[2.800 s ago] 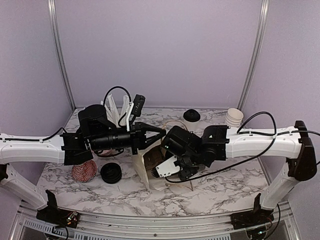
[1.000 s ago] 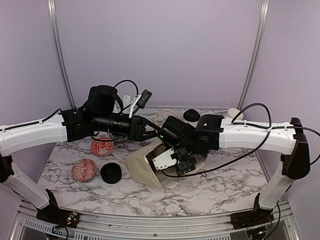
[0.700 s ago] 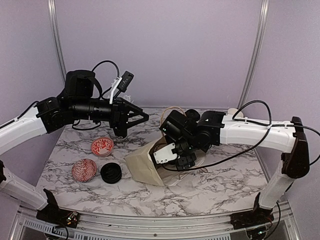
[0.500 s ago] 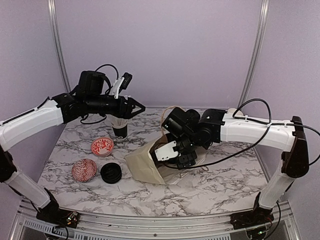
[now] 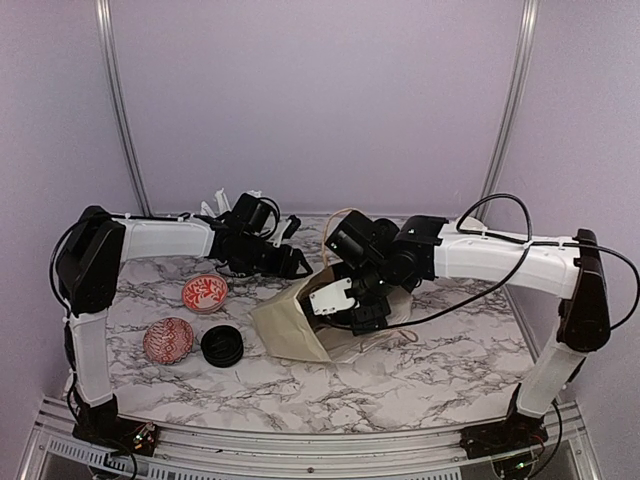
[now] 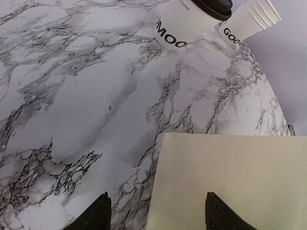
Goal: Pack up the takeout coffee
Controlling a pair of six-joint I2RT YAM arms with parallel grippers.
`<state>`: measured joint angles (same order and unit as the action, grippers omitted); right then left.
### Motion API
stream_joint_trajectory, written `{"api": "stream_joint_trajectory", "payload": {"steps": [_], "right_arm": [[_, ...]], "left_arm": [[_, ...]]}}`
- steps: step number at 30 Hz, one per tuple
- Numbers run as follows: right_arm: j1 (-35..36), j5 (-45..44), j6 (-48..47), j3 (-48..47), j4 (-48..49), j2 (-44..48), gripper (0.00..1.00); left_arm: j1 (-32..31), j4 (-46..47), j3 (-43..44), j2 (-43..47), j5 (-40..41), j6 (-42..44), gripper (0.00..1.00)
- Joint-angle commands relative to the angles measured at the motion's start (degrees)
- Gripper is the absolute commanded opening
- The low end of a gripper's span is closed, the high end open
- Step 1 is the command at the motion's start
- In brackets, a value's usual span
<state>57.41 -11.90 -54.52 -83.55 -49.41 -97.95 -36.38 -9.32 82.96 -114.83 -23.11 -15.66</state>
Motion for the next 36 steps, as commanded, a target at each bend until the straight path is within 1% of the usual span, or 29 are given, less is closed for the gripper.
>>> {"api": "stream_joint_trajectory", "payload": {"steps": [1,7,15,17,22,25,28,32,36], "right_arm": [[-1.64,0.11,1.31,-2.63,2.48,-2.06,0.95],[-3.34,-0.4,1.88,-2.94,3.36,-4.1,0.99],[-3.9,0.68,1.6,-2.62,5.73,-6.37,0.98],[-3.88,0.98,1.68,-2.9,5.97,-6.62,0.94],[-3.89,1.18,1.7,-3.24,6.1,-6.02,0.79],[-3.88,1.53,1.77,-4.09,4.96,-5.35,0.72],[-3.91,2.86,2.28,-5.68,2.38,-5.1,0.61],[-3.88,4.3,3.04,-7.24,-0.77,-4.35,0.56],[-3.88,5.74,3.63,-8.39,-3.63,-3.39,0.48]], "left_arm": [[-0.09,3.69,3.68,-2.99,-3.75,-0.55,0.68],[-0.09,3.65,4.23,-5.13,-5.59,-0.2,0.65],[-0.11,3.64,4.4,-6.24,-7.51,-0.16,0.6],[-0.11,3.64,4.41,-6.13,-7.63,-0.01,0.6],[-0.08,3.64,4.49,-5.82,-7.43,0.24,0.6],[-0.09,3.66,4.45,-5.26,-7.22,0.57,0.6],[-0.09,3.58,4.16,-3.83,-6.58,1.13,0.62],[-0.09,2.69,3.88,-0.28,-5.16,2.85,0.63],[-0.09,1.11,3.08,5.79,-2.12,5.76,0.65]]}}
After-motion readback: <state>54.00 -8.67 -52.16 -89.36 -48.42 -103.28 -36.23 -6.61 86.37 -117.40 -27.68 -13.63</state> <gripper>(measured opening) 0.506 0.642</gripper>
